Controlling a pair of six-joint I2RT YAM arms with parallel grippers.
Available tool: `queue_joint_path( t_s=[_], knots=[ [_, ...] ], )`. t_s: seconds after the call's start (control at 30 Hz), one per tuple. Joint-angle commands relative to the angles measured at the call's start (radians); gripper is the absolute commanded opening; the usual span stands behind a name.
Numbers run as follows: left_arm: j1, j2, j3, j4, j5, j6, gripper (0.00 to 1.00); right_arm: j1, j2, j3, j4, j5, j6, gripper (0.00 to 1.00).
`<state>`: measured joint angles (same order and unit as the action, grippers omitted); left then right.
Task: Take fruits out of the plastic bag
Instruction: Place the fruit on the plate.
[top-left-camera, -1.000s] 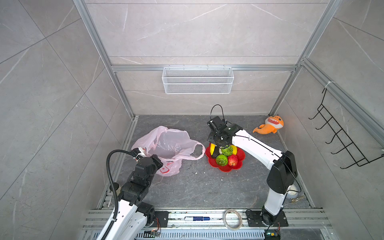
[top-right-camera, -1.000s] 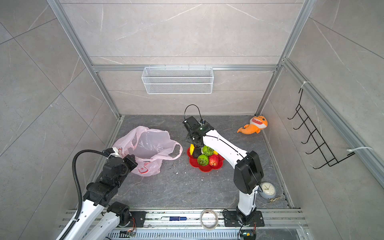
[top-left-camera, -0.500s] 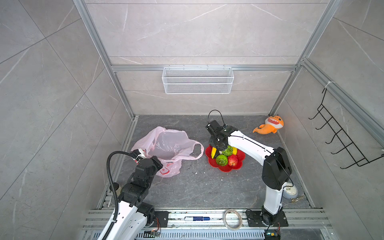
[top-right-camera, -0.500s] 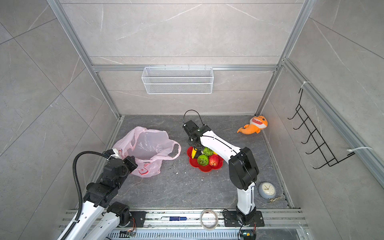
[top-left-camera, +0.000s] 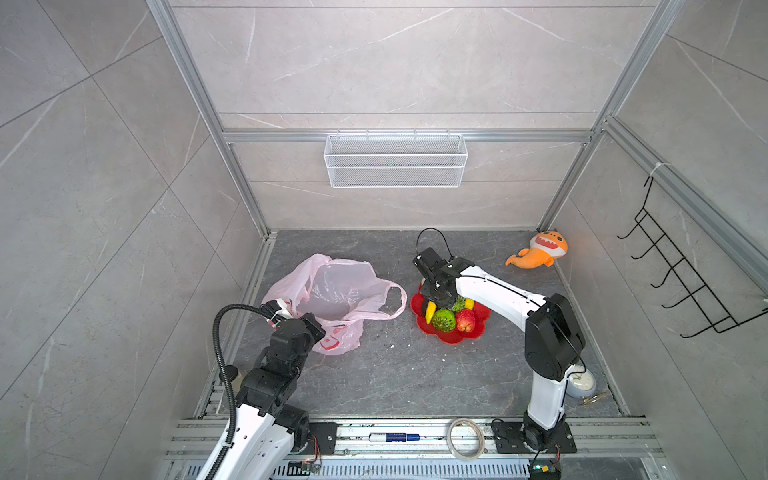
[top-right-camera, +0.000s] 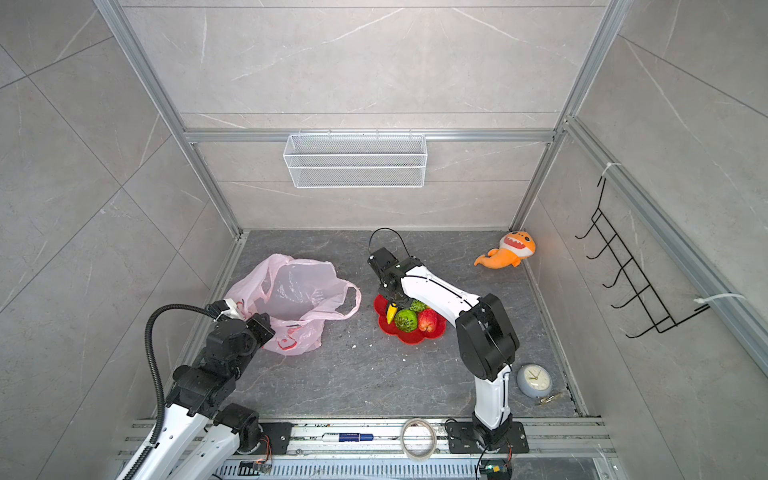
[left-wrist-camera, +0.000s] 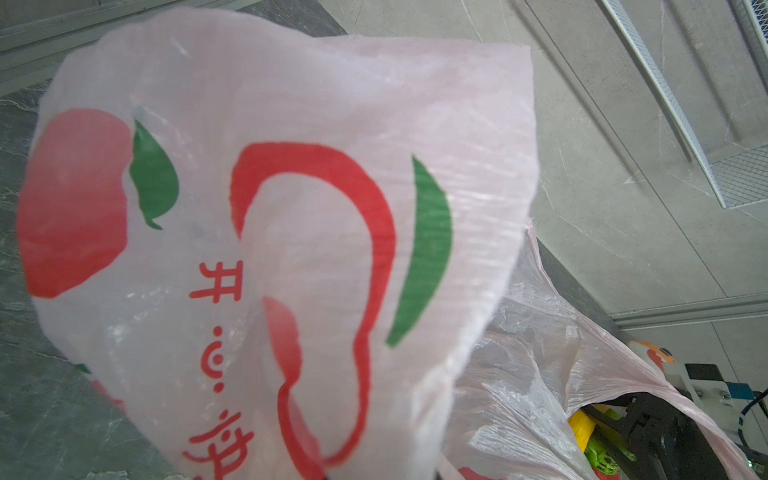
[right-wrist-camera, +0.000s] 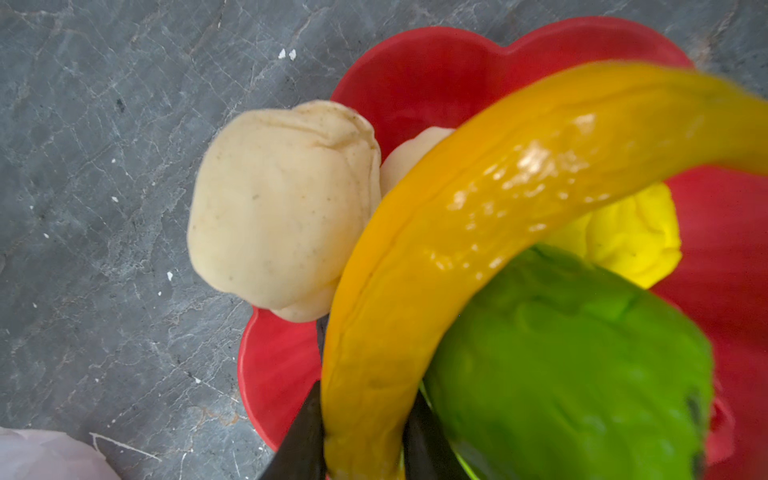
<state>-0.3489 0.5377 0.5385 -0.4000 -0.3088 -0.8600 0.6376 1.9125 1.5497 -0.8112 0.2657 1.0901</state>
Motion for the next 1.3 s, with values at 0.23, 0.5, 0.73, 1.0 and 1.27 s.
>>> queue_joint_path(
  t_s=[0.23, 0.5, 0.73, 1.0, 1.27],
  knots=[
    [-0.003, -0.016, -0.001, -0.003, -0.01, -0.005, 0.02, -0.012, -0.013, -0.016, 0.014, -0.017, 0.024, 0.39],
    [-0.004, -0.019, -0.002, -0.005, -0.012, -0.008, 0.02, -0.012, -0.009, -0.017, 0.017, -0.023, 0.022, 0.4],
    [-0.003, -0.015, -0.001, -0.002, -0.011, -0.007, 0.02, -0.012, -0.015, -0.017, 0.016, -0.023, 0.023, 0.4],
    [-0.004, -0.015, -0.003, 0.0, -0.009, -0.009, 0.02, -0.012, -0.031, -0.029, 0.018, -0.02, 0.026, 0.4],
    [-0.003, -0.011, -0.004, 0.007, -0.006, -0.007, 0.02, -0.012, -0.044, -0.042, 0.027, -0.028, 0.031, 0.4]
  ],
)
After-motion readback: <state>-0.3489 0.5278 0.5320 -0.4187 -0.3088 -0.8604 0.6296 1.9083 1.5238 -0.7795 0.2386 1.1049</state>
